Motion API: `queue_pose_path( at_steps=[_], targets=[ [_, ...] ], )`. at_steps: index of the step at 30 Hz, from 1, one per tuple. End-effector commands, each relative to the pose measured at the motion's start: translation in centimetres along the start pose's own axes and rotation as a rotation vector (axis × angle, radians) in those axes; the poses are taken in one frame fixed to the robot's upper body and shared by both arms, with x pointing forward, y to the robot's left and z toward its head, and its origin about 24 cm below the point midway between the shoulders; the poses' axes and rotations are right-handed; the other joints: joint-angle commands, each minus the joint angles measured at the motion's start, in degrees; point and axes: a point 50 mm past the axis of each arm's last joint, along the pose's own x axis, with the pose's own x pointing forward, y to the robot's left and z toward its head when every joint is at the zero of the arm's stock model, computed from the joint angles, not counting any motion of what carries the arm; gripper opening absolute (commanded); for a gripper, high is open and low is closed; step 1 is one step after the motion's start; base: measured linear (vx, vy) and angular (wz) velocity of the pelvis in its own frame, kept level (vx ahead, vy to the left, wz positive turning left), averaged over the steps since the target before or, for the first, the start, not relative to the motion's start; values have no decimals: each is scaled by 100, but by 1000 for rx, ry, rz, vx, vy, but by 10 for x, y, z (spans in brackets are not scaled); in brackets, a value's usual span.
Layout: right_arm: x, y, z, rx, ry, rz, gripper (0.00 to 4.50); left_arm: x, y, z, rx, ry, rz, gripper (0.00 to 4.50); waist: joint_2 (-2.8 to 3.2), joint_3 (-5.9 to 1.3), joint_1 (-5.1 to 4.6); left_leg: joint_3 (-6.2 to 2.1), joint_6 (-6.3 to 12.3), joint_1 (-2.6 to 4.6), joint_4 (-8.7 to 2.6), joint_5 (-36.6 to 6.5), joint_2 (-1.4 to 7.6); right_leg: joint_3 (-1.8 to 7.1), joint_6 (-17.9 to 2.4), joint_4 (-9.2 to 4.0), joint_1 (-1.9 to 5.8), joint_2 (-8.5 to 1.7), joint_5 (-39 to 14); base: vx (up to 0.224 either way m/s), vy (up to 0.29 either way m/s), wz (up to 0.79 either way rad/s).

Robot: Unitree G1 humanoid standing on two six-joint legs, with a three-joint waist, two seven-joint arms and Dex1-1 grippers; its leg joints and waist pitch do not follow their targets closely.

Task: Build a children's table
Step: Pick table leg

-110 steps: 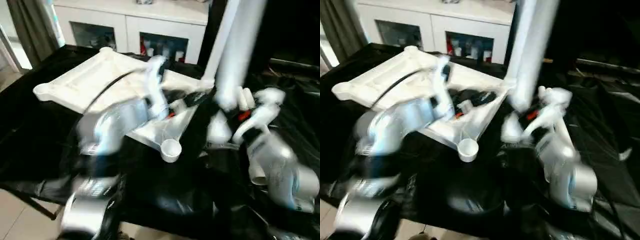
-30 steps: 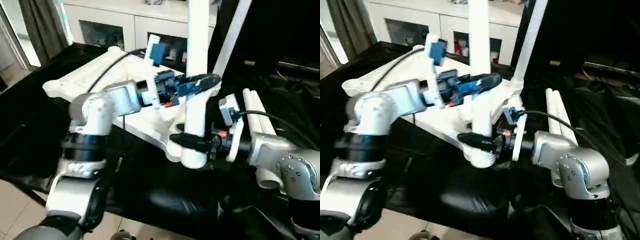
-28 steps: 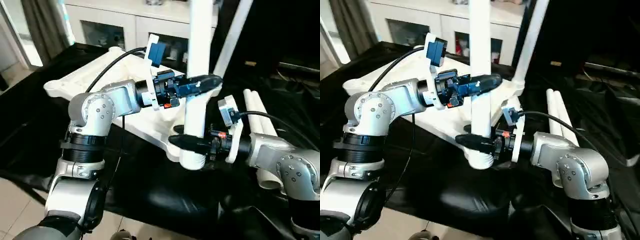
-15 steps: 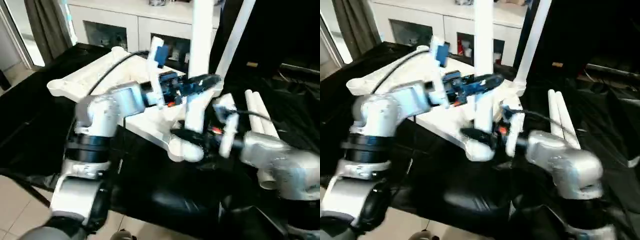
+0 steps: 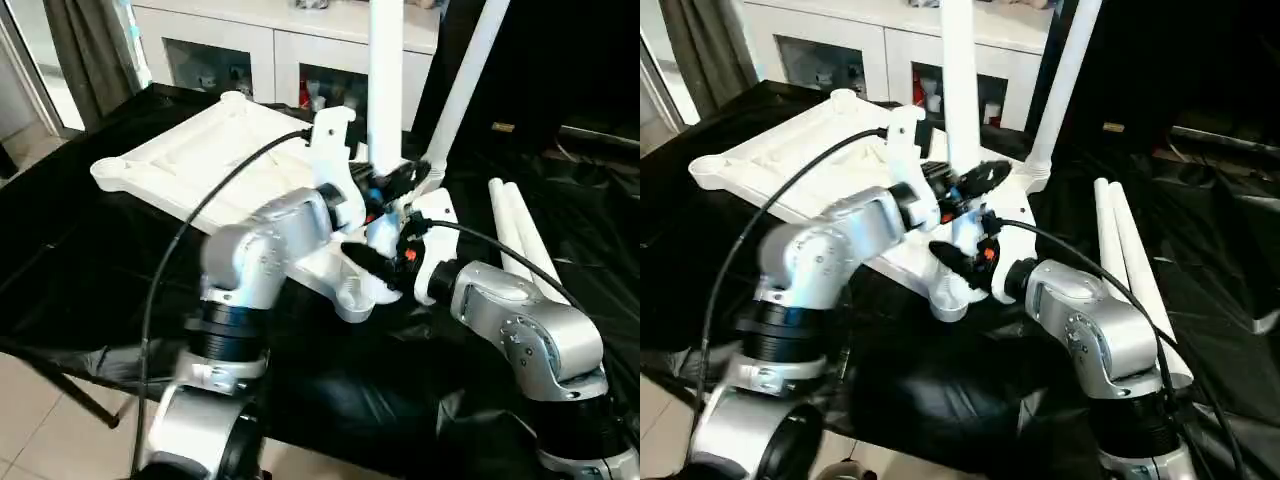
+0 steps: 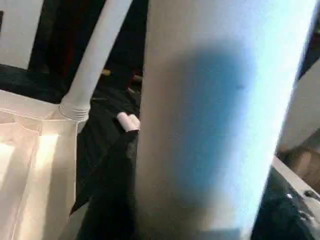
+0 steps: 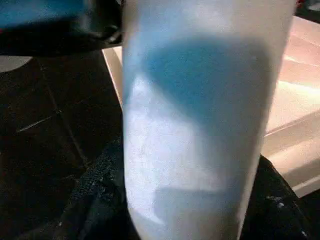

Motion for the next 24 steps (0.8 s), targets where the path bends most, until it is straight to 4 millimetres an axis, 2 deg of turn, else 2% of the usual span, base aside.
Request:
queue_pose_path(
  at_steps=[1, 2, 6, 7, 8, 9, 11, 12, 14, 15, 18, 21, 24],
  targets=[
    [-1, 9, 14, -59, -61, 35, 198, -7, 13, 9, 13, -59, 100, 211, -110, -430, -3, -159, 69, 31, -382, -682, 348, 396, 118, -514, 314, -636, -2073, 0, 0, 0],
    [0, 9, 14, -61, -59, 32, 198, -8, 13, 9, 14, -60, 99, 204, -128, -434, -6, -155, 74, 30, -376, -648, 343, 398, 143, -512, 309, -635, -2035, 0, 0, 0],
    [0, 8, 15, -77, -57, 24, 198, -10, 13, 11, 26, -65, 80, 194, -115, -438, -5, -160, 80, 40, -375, -580, 360, 406, 71, -480, 295, -635, -1824, 0, 0, 0],
    [0, 8, 15, -81, -62, 22, 198, -11, 13, 11, 31, -65, 74, 193, -140, -437, -5, -155, 87, 32, -375, -546, 360, 410, 26, -468, 302, -637, -1765, 0, 0, 0],
    [0, 8, 16, -83, -65, 20, 198, -11, 13, 12, 34, -65, 72, 193, -140, -437, -5, -155, 87, 32, -375, -546, 360, 410, 26, -468, 302, -637, -1765, 0, 0, 0],
    [0, 7, 15, -46, -70, 47, 254, -12, 11, 12, 54, -46, 24, 193, -136, -437, -3, -155, 91, 41, -376, -539, 364, 412, 7, -463, 297, -638, -1742, 0, 0, 0],
    [-1, 7, 15, -36, -70, 58, 268, -12, 10, 12, 58, -41, 12, 192, -134, -433, 1, -149, 99, 39, -378, -555, 354, 414, 10, -467, 298, -643, -1779, 0, 0, 0],
    [-5, 5, 16, -4, -68, 109, 274, -15, 7, 13, 76, -6, -78, 191, -126, -428, -1, -159, 98, 47, -382, -616, 361, 411, 26, -465, 297, -642, -1819, 0, 0, 0],
    [-6, 4, 17, 2, -65, 128, 287, -16, 6, 14, 81, 6, -110, 191, -130, -421, -8, -157, 95, 46, -388, -639, 360, 411, 74, -475, 304, -644, -1895, 0, 0, 0],
    [-10, 2, 17, 2, -56, 169, 310, -18, 5, 15, 79, 29, -155, 189, -120, -428, -2, -152, 74, 62, -383, -639, 363, 415, 66, -473, 291, -638, -1872, 0, 0, 0],
    [-18, 1, 20, 22, -42, 262, 314, -20, 4, 19, 68, 50, -223, 189, -105, -437, 31, -142, 108, 84, -371, -592, 376, 426, -79, -451, 280, -641, -1690, 0, 0, 0],
    [-25, 0, 23, 44, -36, 341, 314, -22, 2, 23, 51, 61, -289, 189, -123, -442, 47, -153, 138, 61, -372, -525, 384, 422, -231, -422, 317, -651, -1553, 0, 0, 0],
    [-26, -2, 24, 56, -28, 352, 314, -23, 0, 25, 43, 60, -327, 189, -133, -445, 40, -149, 122, 48, -364, -478, 380, 423, -318, -416, 322, -656, -1549, 0, 0, 0]
  ],
)
